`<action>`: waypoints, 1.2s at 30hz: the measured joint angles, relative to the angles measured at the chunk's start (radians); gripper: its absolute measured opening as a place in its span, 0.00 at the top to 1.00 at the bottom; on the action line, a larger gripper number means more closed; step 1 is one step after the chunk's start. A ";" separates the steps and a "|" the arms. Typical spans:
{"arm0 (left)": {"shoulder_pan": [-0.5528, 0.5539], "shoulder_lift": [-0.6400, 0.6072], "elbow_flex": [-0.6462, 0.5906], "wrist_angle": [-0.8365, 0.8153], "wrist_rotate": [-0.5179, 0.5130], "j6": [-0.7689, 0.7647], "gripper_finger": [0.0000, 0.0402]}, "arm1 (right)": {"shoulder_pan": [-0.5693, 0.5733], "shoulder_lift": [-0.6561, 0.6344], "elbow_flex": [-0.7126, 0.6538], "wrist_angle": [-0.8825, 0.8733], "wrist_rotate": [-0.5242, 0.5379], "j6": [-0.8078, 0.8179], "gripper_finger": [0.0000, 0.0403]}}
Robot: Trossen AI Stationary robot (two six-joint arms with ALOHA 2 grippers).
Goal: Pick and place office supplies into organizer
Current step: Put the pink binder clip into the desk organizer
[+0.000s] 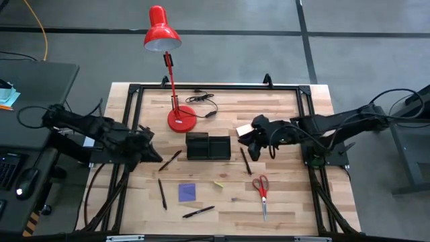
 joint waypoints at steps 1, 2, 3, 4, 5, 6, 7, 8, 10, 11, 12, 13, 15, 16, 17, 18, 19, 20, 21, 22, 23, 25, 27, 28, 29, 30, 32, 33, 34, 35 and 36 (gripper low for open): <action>0.000 0.035 0.016 0.002 0.021 0.012 0.97 | 0.000 0.006 0.000 0.006 -0.004 -0.005 0.80; 0.000 0.070 0.029 0.003 0.039 0.024 0.97 | 0.000 0.012 0.000 0.008 -0.007 -0.006 0.80; -0.005 0.105 0.042 0.003 0.051 0.037 0.97 | 0.001 0.016 0.000 0.012 -0.008 -0.006 0.80; -0.015 0.136 0.050 0.001 0.054 0.051 0.97 | 0.004 0.017 0.000 0.012 -0.008 -0.006 0.80; -0.029 0.164 0.056 -0.007 0.052 0.064 0.98 | 0.009 0.017 0.000 0.011 -0.008 -0.006 0.80; -0.047 0.192 0.059 -0.010 0.046 0.074 0.99 | 0.012 0.016 0.000 0.013 -0.008 -0.006 0.80; -0.067 0.218 0.061 -0.006 0.038 0.080 0.99 | 0.014 0.016 0.000 0.014 -0.006 -0.006 0.80; -0.090 0.243 0.062 -0.005 0.023 0.082 1.00 | 0.017 0.016 0.000 0.013 -0.004 -0.006 0.80; -0.138 0.290 0.062 -0.008 -0.033 0.079 0.99 | 0.018 0.016 0.000 0.017 -0.003 -0.013 0.80; -0.161 0.311 0.062 -0.006 -0.066 0.078 0.99 | 0.018 0.016 0.000 0.017 -0.003 -0.014 0.80; -0.180 0.329 0.062 -0.007 -0.092 0.076 0.99 | 0.018 0.016 0.000 0.016 -0.003 -0.019 0.80; -0.194 0.345 0.062 -0.004 -0.113 0.077 0.99 | 0.018 0.016 0.000 0.016 0.000 -0.028 0.80; -0.212 0.380 0.062 0.015 -0.140 0.079 0.99 | 0.018 0.016 0.000 0.016 0.019 -0.042 0.80; -0.218 0.394 0.062 0.020 -0.144 0.077 0.98 | 0.018 0.016 0.000 0.016 0.030 -0.056 0.80; -0.222 0.409 0.062 0.026 -0.145 0.076 0.98 | 0.018 0.016 0.000 0.016 0.034 -0.064 0.80; -0.223 0.426 0.062 0.043 -0.146 0.077 0.96 | 0.017 0.016 0.000 0.016 0.037 -0.073 0.80; -0.223 0.441 0.062 0.055 -0.145 0.077 0.94 | 0.015 0.016 0.000 0.016 0.037 -0.081 0.80; -0.222 0.453 0.062 0.060 -0.146 0.079 0.91 | 0.012 0.016 0.000 0.016 0.037 -0.084 0.80; -0.222 0.467 0.062 0.072 -0.150 0.081 0.88 | 0.009 0.016 0.000 0.014 0.037 -0.084 0.80; -0.222 0.481 0.062 0.086 -0.159 0.083 0.84 | 0.005 0.016 0.000 0.010 0.037 -0.084 0.80; -0.222 0.493 0.062 0.089 -0.172 0.083 0.79 | 0.002 0.016 0.000 0.007 0.037 -0.084 0.80; -0.222 0.510 0.061 0.087 -0.211 0.091 0.69 | -0.005 0.016 0.000 0.009 0.040 -0.084 0.80; -0.222 0.524 0.062 0.091 -0.241 0.124 0.60 | -0.009 0.016 0.000 0.009 0.042 -0.084 0.80; -0.222 0.528 0.061 0.085 -0.261 0.139 0.56 | -0.011 0.016 0.000 0.009 0.042 -0.084 0.80; -0.221 0.535 0.061 0.089 -0.284 0.148 0.52 | -0.012 0.016 0.000 0.009 0.044 -0.084 0.80; -0.221 0.544 0.062 0.094 -0.305 0.153 0.50 | -0.013 0.016 0.000 0.009 0.044 -0.083 0.80; -0.221 0.556 0.061 0.082 -0.331 0.165 0.46 | -0.013 0.016 0.000 0.010 0.050 -0.083 0.80; -0.221 0.564 0.061 0.088 -0.340 0.174 0.46 | -0.013 0.016 0.000 0.009 0.056 -0.082 0.80; -0.221 0.573 0.062 0.087 -0.348 0.183 0.46 | -0.013 0.016 0.000 0.008 0.062 -0.082 0.80; -0.221 0.580 0.062 0.069 -0.358 0.189 0.46 | -0.013 0.016 0.000 0.008 0.068 -0.082 0.80; -0.221 0.588 0.061 0.049 -0.370 0.190 0.47 | -0.013 0.016 0.000 0.011 0.077 -0.081 0.80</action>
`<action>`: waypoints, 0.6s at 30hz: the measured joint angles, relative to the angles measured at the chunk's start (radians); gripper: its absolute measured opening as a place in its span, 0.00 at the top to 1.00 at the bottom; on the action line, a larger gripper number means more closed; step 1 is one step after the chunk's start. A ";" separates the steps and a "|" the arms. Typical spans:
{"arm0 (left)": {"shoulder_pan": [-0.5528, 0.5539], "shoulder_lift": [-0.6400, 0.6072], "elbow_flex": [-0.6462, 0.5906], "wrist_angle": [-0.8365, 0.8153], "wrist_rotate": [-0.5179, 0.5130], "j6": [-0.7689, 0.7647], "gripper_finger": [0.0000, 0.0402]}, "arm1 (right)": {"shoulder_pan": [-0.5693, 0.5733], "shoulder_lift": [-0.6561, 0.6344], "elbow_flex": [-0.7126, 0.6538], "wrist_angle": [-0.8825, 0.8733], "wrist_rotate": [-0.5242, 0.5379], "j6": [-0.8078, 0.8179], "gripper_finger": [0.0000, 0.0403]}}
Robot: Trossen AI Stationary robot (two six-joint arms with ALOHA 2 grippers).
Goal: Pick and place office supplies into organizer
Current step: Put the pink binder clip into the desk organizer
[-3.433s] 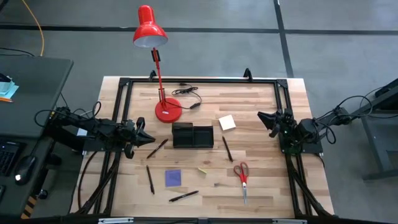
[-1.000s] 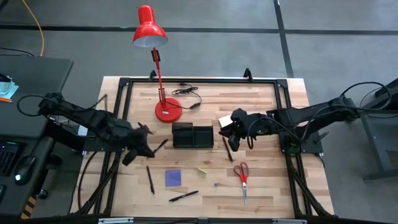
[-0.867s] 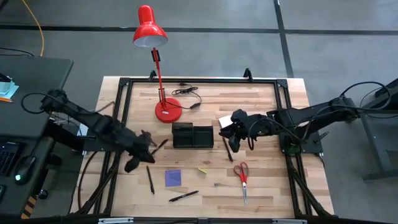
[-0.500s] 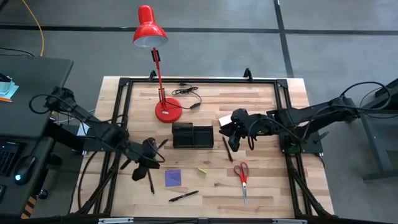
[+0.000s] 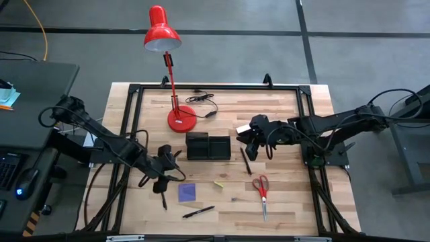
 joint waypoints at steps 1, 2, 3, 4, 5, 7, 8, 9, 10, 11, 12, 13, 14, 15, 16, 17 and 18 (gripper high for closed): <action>0.000 0.012 0.000 -0.007 -0.004 0.001 0.48 | 0.000 0.000 0.000 0.001 0.005 0.000 0.80; 0.000 0.025 0.000 -0.011 -0.007 0.002 0.49 | 0.000 0.000 0.000 0.001 0.010 0.000 0.80; 0.000 0.037 0.000 -0.019 -0.013 0.002 0.50 | 0.000 0.000 0.000 0.003 0.011 0.000 0.80; 0.000 0.052 0.000 -0.015 -0.023 0.002 0.52 | 0.000 0.000 0.000 0.006 0.012 0.002 0.80; 0.000 0.071 0.000 0.001 -0.030 0.002 0.54 | 0.000 0.000 0.000 0.006 0.014 0.006 0.80; 0.000 0.102 0.000 0.023 -0.035 0.002 0.57 | 0.000 0.000 0.000 0.011 0.024 0.007 0.80; 0.000 0.119 0.000 0.050 -0.037 0.002 0.59 | 0.001 0.000 0.000 0.019 0.030 0.008 0.80; 0.000 0.137 0.000 0.087 -0.037 0.002 0.60 | 0.003 0.000 0.000 0.026 0.035 0.008 0.80; 0.000 0.149 0.000 0.108 -0.038 0.003 0.62 | 0.003 0.000 0.000 0.036 0.039 0.008 0.80; 0.000 0.158 0.000 0.123 -0.038 0.011 0.63 | 0.003 0.000 0.000 0.046 0.044 0.006 0.80; 0.000 0.172 0.000 0.156 -0.039 0.016 0.65 | 0.003 0.000 0.000 0.054 0.046 0.005 0.80; 0.000 0.186 0.001 0.180 -0.041 0.017 0.66 | 0.003 0.000 0.000 0.056 0.045 0.005 0.80; 0.000 0.195 0.001 0.182 -0.043 0.017 0.67 | 0.003 0.000 0.000 0.059 0.045 0.005 0.80; 0.000 0.198 -0.001 0.177 -0.050 0.017 0.68 | 0.003 0.000 0.000 0.068 0.046 0.003 0.80; 0.000 0.207 -0.001 0.189 -0.055 0.017 0.69 | 0.006 0.000 0.000 0.072 0.046 0.000 0.80; 0.000 0.218 0.001 0.202 -0.055 0.017 0.69 | 0.010 0.000 0.000 0.071 0.047 -0.003 0.80; 0.000 0.222 0.000 0.193 -0.056 0.019 0.69 | 0.011 0.000 0.000 0.073 0.049 -0.009 0.80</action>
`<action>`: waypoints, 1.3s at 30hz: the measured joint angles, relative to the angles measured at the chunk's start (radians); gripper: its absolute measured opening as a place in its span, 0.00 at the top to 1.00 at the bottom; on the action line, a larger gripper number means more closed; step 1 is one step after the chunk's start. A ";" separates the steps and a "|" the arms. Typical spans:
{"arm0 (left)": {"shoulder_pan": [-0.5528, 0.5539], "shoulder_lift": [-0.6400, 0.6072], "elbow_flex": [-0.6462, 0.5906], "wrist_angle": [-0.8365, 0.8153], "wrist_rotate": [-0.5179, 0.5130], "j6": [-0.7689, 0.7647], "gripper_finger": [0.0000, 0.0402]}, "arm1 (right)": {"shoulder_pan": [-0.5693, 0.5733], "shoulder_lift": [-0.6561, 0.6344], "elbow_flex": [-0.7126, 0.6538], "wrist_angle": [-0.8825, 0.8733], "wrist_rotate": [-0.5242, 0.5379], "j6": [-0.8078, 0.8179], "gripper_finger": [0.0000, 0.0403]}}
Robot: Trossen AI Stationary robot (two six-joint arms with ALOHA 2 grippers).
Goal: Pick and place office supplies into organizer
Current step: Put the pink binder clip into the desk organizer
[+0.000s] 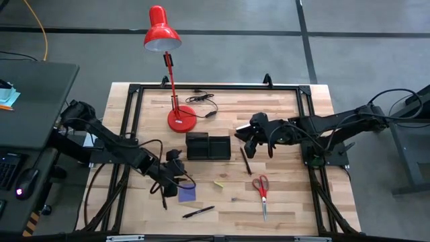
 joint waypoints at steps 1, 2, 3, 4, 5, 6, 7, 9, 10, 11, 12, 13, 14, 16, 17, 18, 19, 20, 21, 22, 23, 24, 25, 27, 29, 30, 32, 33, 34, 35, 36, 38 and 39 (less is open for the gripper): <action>0.000 0.001 -0.002 -0.005 -0.003 0.002 0.70 | 0.004 0.000 0.000 0.002 0.004 -0.006 0.80; 0.000 0.009 -0.001 0.014 -0.006 0.003 0.69 | 0.009 0.000 0.000 0.002 0.007 -0.010 0.80; 0.000 0.018 0.001 0.024 -0.011 0.003 0.69 | 0.014 0.000 0.000 0.000 0.011 -0.011 0.80; 0.000 0.020 0.000 0.009 -0.020 0.003 0.68 | 0.018 0.000 0.000 0.000 0.019 -0.012 0.80; 0.000 0.021 -0.002 0.002 -0.030 0.004 0.68 | 0.022 0.000 0.000 0.001 0.028 -0.012 0.80; 0.000 0.033 -0.001 0.018 -0.034 0.004 0.67 | 0.028 0.000 0.000 -0.001 0.036 -0.011 0.80; 0.001 0.044 0.001 0.027 -0.036 0.001 0.66 | 0.033 0.000 0.000 -0.005 0.046 -0.012 0.80; 0.001 0.048 -0.002 0.011 -0.045 -0.002 0.64 | 0.040 0.000 0.000 -0.001 0.063 -0.018 0.80; 0.001 0.062 -0.001 0.033 -0.045 -0.003 0.63 | 0.045 0.000 0.000 -0.002 0.066 -0.018 0.80; 0.001 0.074 0.002 0.045 -0.045 -0.003 0.62 | 0.046 0.000 0.000 -0.003 0.068 -0.020 0.80; 0.000 0.076 -0.001 0.029 -0.046 -0.003 0.62 | 0.046 0.000 0.000 0.000 0.069 -0.020 0.80; 0.000 0.076 -0.003 0.025 -0.051 -0.003 0.61 | 0.046 -0.001 0.000 0.002 0.069 -0.020 0.80; 0.000 0.092 -0.001 0.056 -0.051 -0.004 0.60 | 0.046 -0.001 0.000 0.002 0.070 -0.020 0.80; 0.007 0.106 -0.001 0.055 -0.046 -0.004 0.60 | 0.046 0.000 0.000 0.007 0.070 -0.020 0.80; 0.007 0.110 -0.003 0.054 -0.043 -0.003 0.60 | 0.046 -0.001 0.000 0.012 0.073 -0.020 0.80; 0.008 0.129 0.000 0.079 -0.038 -0.006 0.60 | 0.046 -0.001 0.000 0.012 0.073 -0.021 0.80; 0.013 0.142 0.003 0.086 -0.037 -0.010 0.60 | 0.046 0.000 0.000 0.011 0.075 -0.025 0.80; 0.017 0.143 -0.001 0.062 -0.038 -0.011 0.60 | 0.046 0.000 0.000 0.016 0.076 -0.027 0.80; 0.020 0.143 -0.004 0.056 -0.038 -0.013 0.60 | 0.046 0.000 0.000 0.022 0.078 -0.028 0.80; 0.020 0.157 -0.001 0.084 -0.037 -0.016 0.61 | 0.046 0.000 0.000 0.022 0.080 -0.028 0.80; 0.023 0.166 0.003 0.089 -0.039 -0.022 0.62 | 0.046 0.000 0.000 0.022 0.082 -0.028 0.80; 0.027 0.165 0.001 0.067 -0.052 -0.024 0.62 | 0.046 0.000 0.000 0.025 0.082 -0.029 0.80; 0.026 0.164 0.000 0.058 -0.056 -0.026 0.63 | 0.046 -0.001 0.000 0.028 0.083 -0.029 0.80; 0.028 0.178 0.007 0.075 -0.050 -0.026 0.64 | 0.046 0.000 0.000 0.028 0.082 -0.034 0.80; 0.033 0.178 0.003 0.065 -0.048 -0.022 0.65 | 0.046 0.000 0.000 0.033 0.083 -0.035 0.80; 0.033 0.181 0.004 0.070 -0.042 -0.021 0.65 | 0.046 0.000 0.000 0.032 0.083 -0.036 0.80; 0.033 0.183 0.005 0.067 -0.042 -0.021 0.66 | 0.046 0.000 0.000 0.033 0.083 -0.036 0.80; 0.033 0.183 0.004 0.067 -0.042 -0.021 0.66 | 0.046 0.000 0.000 0.033 0.083 -0.036 0.80; 0.033 0.183 0.005 0.069 -0.042 -0.021 0.66 | 0.046 0.000 0.000 0.033 0.083 -0.038 0.80; 0.033 0.183 0.005 0.068 -0.042 -0.021 0.66 | 0.046 0.000 0.000 0.034 0.083 -0.039 0.80; 0.033 0.183 0.005 0.069 -0.042 -0.020 0.66 | 0.046 0.000 0.000 0.036 0.084 -0.039 0.80; 0.033 0.183 0.005 0.068 -0.042 -0.020 0.66 | 0.046 0.000 0.000 0.037 0.084 -0.045 0.80; 0.033 0.183 0.005 0.067 -0.042 -0.019 0.66 | 0.046 0.000 0.000 0.040 0.084 -0.046 0.80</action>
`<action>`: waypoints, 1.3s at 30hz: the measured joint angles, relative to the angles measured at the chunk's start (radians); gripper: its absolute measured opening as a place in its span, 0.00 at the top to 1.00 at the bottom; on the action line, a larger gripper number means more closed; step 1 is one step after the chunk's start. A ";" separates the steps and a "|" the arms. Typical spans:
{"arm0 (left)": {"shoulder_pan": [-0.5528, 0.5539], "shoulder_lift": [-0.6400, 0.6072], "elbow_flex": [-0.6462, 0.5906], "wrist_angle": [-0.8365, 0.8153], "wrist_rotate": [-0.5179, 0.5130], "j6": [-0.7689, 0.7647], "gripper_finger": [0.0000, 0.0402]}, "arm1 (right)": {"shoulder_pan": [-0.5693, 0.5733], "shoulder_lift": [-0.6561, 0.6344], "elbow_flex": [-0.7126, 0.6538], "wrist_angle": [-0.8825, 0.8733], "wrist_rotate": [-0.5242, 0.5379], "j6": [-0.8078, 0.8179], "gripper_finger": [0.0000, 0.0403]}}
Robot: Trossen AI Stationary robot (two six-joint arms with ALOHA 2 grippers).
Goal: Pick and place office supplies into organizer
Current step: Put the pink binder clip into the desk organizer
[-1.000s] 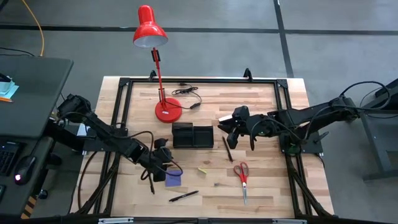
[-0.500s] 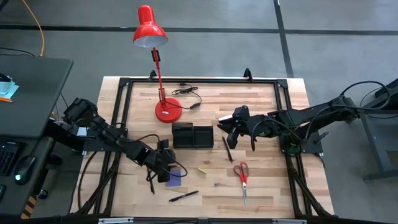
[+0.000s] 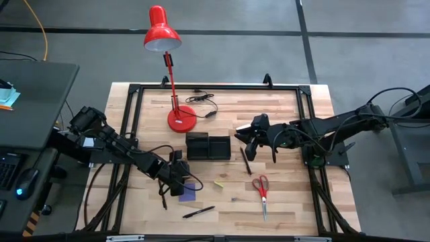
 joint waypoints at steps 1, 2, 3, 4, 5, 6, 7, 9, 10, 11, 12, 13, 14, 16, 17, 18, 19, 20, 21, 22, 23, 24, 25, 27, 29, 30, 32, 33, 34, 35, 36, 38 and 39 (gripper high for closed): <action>0.000 0.000 0.000 0.000 0.000 0.006 0.66 | 0.000 0.000 0.000 0.002 0.000 0.000 0.80; 0.000 0.000 0.000 0.000 0.000 0.013 0.66 | 0.000 0.000 0.000 0.001 0.000 0.000 0.80; 0.000 0.000 0.000 0.000 -0.001 0.018 0.66 | 0.000 0.000 0.000 0.002 0.000 0.000 0.80; 0.000 0.000 0.000 0.001 -0.002 0.019 0.66 | 0.000 0.000 0.000 0.003 0.000 0.000 0.80; 0.000 0.000 0.000 0.004 -0.003 0.019 0.66 | 0.000 0.000 0.000 0.003 0.000 0.000 0.80; 0.001 0.000 0.000 0.006 -0.006 0.019 0.66 | 0.000 0.000 0.000 0.003 0.000 0.000 0.80; 0.001 0.000 0.000 0.006 -0.012 0.019 0.66 | 0.000 0.000 0.000 0.003 0.000 0.000 0.80; 0.001 0.000 0.000 0.014 -0.017 0.020 0.66 | 0.000 0.000 0.000 0.004 0.001 -0.007 0.80; 0.001 0.000 0.000 0.015 -0.018 0.021 0.66 | 0.000 0.000 0.000 0.007 0.001 -0.008 0.80; 0.001 0.000 0.000 0.016 -0.018 0.023 0.66 | 0.000 0.000 0.000 0.007 0.004 -0.008 0.80; 0.001 0.000 0.000 0.016 -0.018 0.025 0.66 | 0.000 0.000 0.000 0.006 0.004 -0.009 0.80; 0.001 0.001 0.000 0.017 -0.021 0.026 0.66 | 0.000 0.000 0.000 0.007 0.005 -0.010 0.80; 0.001 0.005 0.000 0.021 -0.025 0.026 0.66 | 0.000 0.000 0.000 0.007 0.005 -0.013 0.80; 0.001 0.020 0.000 0.023 -0.025 0.026 0.66 | 0.000 0.000 0.000 0.006 0.006 -0.019 0.80; 0.001 0.026 0.000 0.023 -0.024 0.026 0.66 | 0.000 0.000 0.000 0.007 0.006 -0.019 0.80; 0.001 0.035 0.000 0.038 -0.017 0.026 0.66 | 0.000 0.000 0.000 0.007 0.006 -0.019 0.80; 0.001 0.043 0.000 0.050 -0.010 0.027 0.66 | 0.000 0.000 0.000 0.007 0.006 -0.019 0.80; 0.000 0.045 0.000 0.048 -0.008 0.026 0.66 | 0.000 0.000 0.000 0.007 0.006 -0.019 0.80; 0.000 0.046 0.000 0.052 -0.008 0.026 0.66 | 0.000 0.000 0.000 0.007 0.006 -0.019 0.80; 0.000 0.046 0.000 0.059 -0.010 0.026 0.66 | 0.000 0.000 0.000 0.006 0.006 -0.018 0.80; 0.000 0.046 0.000 0.060 -0.013 0.026 0.66 | 0.000 0.000 0.000 0.005 0.006 -0.019 0.80; 0.000 0.046 0.000 0.059 -0.017 0.027 0.66 | 0.000 0.000 0.000 0.006 0.006 -0.019 0.80; 0.000 0.046 0.000 0.058 -0.019 0.033 0.66 | 0.000 0.000 0.000 0.007 0.006 -0.019 0.80; 0.000 0.046 0.000 0.060 -0.022 0.041 0.66 | 0.000 0.000 0.000 0.006 0.006 -0.019 0.80; 0.000 0.046 0.000 0.058 -0.022 0.042 0.66 | 0.000 0.000 0.000 0.007 0.006 -0.019 0.80; 0.000 0.046 0.000 0.058 -0.024 0.042 0.66 | 0.000 0.000 0.000 0.006 0.006 -0.019 0.80; 0.000 0.046 0.000 0.057 -0.034 0.044 0.66 | 0.000 0.000 0.000 0.007 0.006 -0.019 0.80; 0.000 0.046 0.000 0.057 -0.036 0.045 0.66 | 0.000 0.000 0.000 0.007 0.005 -0.019 0.80; 0.000 0.046 0.000 0.056 -0.037 0.045 0.67 | -0.001 0.000 0.000 0.007 0.005 -0.019 0.80; 0.000 0.046 0.000 0.053 -0.037 0.047 0.67 | -0.001 0.000 0.000 0.007 0.007 -0.019 0.80; 0.000 0.046 0.000 0.051 -0.036 0.047 0.68 | -0.001 0.000 0.000 0.007 0.007 -0.019 0.80; 0.000 0.046 0.000 0.050 -0.033 0.047 0.71 | -0.001 0.000 0.000 0.007 0.007 -0.019 0.80; 0.000 0.046 0.000 0.050 -0.033 0.047 0.73 | -0.001 0.000 0.000 0.007 0.008 -0.019 0.80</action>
